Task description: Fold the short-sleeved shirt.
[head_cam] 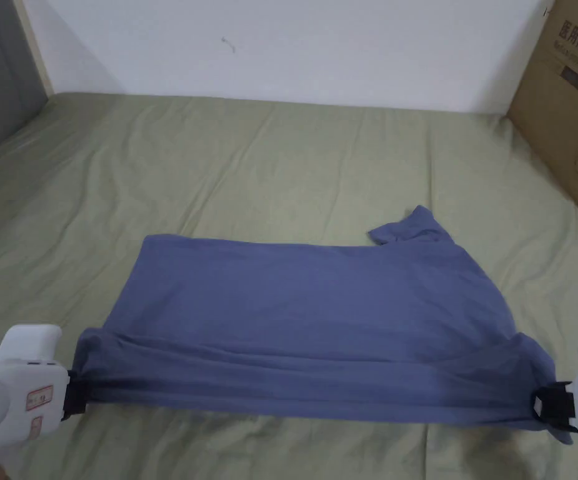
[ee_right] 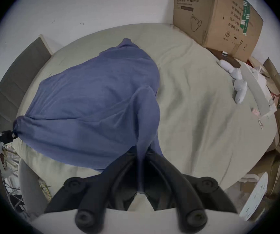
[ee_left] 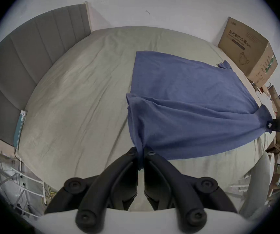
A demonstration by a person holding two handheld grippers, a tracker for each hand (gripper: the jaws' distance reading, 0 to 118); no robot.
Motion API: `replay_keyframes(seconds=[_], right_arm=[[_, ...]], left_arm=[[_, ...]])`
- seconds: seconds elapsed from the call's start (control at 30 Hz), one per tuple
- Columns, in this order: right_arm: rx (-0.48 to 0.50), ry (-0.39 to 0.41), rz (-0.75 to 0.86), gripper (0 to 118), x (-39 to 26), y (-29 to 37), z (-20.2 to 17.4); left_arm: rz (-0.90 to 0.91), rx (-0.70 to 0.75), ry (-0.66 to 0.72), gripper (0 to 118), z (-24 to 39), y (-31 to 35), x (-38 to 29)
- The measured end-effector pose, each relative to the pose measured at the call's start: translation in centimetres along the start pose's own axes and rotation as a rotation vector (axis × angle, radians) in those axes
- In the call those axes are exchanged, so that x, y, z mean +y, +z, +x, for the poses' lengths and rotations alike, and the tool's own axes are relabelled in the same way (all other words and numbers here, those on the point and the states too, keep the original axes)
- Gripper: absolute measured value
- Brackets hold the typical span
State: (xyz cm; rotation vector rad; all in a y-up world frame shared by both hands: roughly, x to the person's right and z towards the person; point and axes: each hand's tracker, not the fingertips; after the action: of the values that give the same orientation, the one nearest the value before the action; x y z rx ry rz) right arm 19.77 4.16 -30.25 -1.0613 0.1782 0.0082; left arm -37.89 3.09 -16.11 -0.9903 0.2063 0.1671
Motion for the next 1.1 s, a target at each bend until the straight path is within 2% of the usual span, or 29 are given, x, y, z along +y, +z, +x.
replay_keyframes(seconds=[0.1,0.2,0.23,0.27,0.3,0.37,0.4,0.53,0.57,0.6,0.63,0.67,0.77,0.83,0.93,1.0,1.1], right_arm=[[-0.007,-0.007,-0.051,4,-3.1,-0.2,0.3],[0.004,-0.008,-0.112,4,-6.0,-2.0,0.5],[0.008,-0.005,-0.123,8,-6.5,-2.6,0.3],[0.006,-0.006,-0.114,18,-6.7,-2.7,0.2],[-0.004,-0.010,-0.103,33,-6.6,-2.5,0.1],[-0.020,-0.011,-0.092,65,-5.3,-1.6,0.1],[-0.023,-0.011,-0.089,68,-4.8,-1.4,0.2],[-0.064,0.009,-0.014,68,-1.8,0.6,-0.3],[-0.048,0.013,0.005,67,-1.0,1.0,-0.5],[-0.031,0.012,0.023,62,-0.1,1.2,-0.7],[-0.018,0.006,0.036,46,0.6,1.3,-0.9],[-0.010,0.009,0.060,2,1.3,1.2,-1.3],[-0.040,-0.001,0.095,0,2.0,-0.3,-2.4],[0.041,-0.011,0.033,0,2.4,-2.1,-2.8],[0.033,0.043,-0.027,0,4.2,-4.7,-3.3],[0.031,0.033,-0.001,0,6.8,-5.3,-3.1],[0.074,-0.027,0.051,1,11.9,-6.8,-2.3]], left_arm=[[-0.026,-0.001,0.001,4,-0.3,0.2,-2.5],[-0.096,0.047,-0.055,4,-0.1,-1.0,-4.7],[-0.078,0.039,-0.056,5,-0.1,-1.4,-5.1],[-0.070,0.040,-0.057,13,0.0,-1.5,-5.3],[-0.068,0.044,-0.059,31,-0.1,-1.8,-5.0],[-0.074,0.098,-0.065,79,0.1,-1.3,-4.2],[-0.067,0.101,-0.067,83,-0.1,-1.0,-3.9],[0.036,0.072,0.010,81,-0.5,1.2,-1.2],[0.052,0.045,0.036,70,-0.2,1.7,-0.5],[0.071,0.012,0.055,50,0.0,2.0,0.2],[0.087,-0.018,0.069,23,0.3,2.1,0.9],[0.103,-0.039,0.073,0,0.7,1.9,1.5],[0.106,-0.009,0.047,0,2.1,0.1,2.6],[0.086,-0.016,0.058,0,2.5,-1.3,3.0],[0.058,-0.013,0.047,0,3.4,-2.3,4.2],[0.070,-0.004,0.029,0,3.9,-2.5,5.3],[0.076,-0.006,0.042,0,4.0,-3.3,7.8]])
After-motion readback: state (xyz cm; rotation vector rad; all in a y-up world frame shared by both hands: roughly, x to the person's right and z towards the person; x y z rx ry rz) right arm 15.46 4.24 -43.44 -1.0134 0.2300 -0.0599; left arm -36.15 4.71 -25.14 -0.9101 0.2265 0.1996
